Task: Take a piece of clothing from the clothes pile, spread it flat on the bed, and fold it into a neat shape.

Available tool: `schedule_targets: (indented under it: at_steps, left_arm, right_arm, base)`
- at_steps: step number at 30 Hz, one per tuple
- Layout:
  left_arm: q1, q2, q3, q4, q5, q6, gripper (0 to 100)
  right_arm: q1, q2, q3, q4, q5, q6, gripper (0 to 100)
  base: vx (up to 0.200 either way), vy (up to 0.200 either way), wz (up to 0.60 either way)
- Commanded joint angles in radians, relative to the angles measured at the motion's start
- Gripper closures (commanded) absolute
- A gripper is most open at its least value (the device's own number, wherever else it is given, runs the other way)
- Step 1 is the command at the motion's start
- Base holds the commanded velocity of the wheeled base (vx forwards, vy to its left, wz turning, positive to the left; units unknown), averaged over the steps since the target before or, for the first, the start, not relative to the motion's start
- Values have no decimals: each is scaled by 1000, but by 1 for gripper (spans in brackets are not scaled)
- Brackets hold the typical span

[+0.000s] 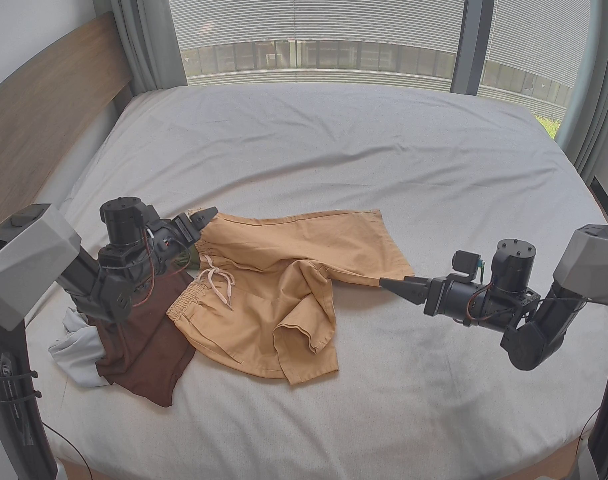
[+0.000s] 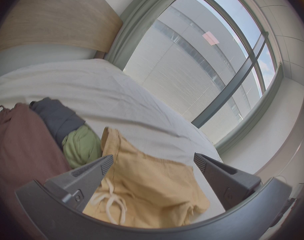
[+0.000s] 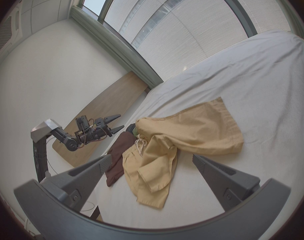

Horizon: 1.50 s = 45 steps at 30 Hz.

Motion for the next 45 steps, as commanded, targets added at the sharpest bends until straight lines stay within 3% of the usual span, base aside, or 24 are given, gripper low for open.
schedule_targets:
  at_steps: [1,8,12,18,26,36,41,43,45]
  left_arm:
    - [-9,-111,219,-76,-81,5,0]
    - [-9,-99,404,-177,-154,5,0]
    - [-8,-63,415,-192,-159,44,0]
    - [0,-46,412,-197,-157,70,0]
    - [2,-22,406,-214,-159,70,0]
    - [5,-10,403,-235,-160,70,0]
    - [6,-10,401,-239,-160,68,0]
    - [6,-10,403,-239,-162,68,0]
    - [6,-10,403,-239,-162,67,0]
  right_arm:
    - [50,99,70,-60,-4,-18,0]
    - [119,180,52,-60,-72,-12,0]
    - [150,194,27,-46,-76,31,0]
    - [191,243,-42,-43,-81,180,0]
    - [245,329,-103,-14,-104,215,0]
    - [269,360,-140,-16,-121,214,0]
    - [275,367,-143,-25,-122,171,0]
    - [272,389,-157,-16,-122,62,0]
    - [268,392,-158,-16,-122,16,0]
  base:
    - [0,0,0]
    - [0,0,0]
    - [0,0,0]
    - [0,0,0]
    - [0,0,0]
    - [0,0,0]
    - [0,0,0]
    - [0,0,0]
    - [0,0,0]
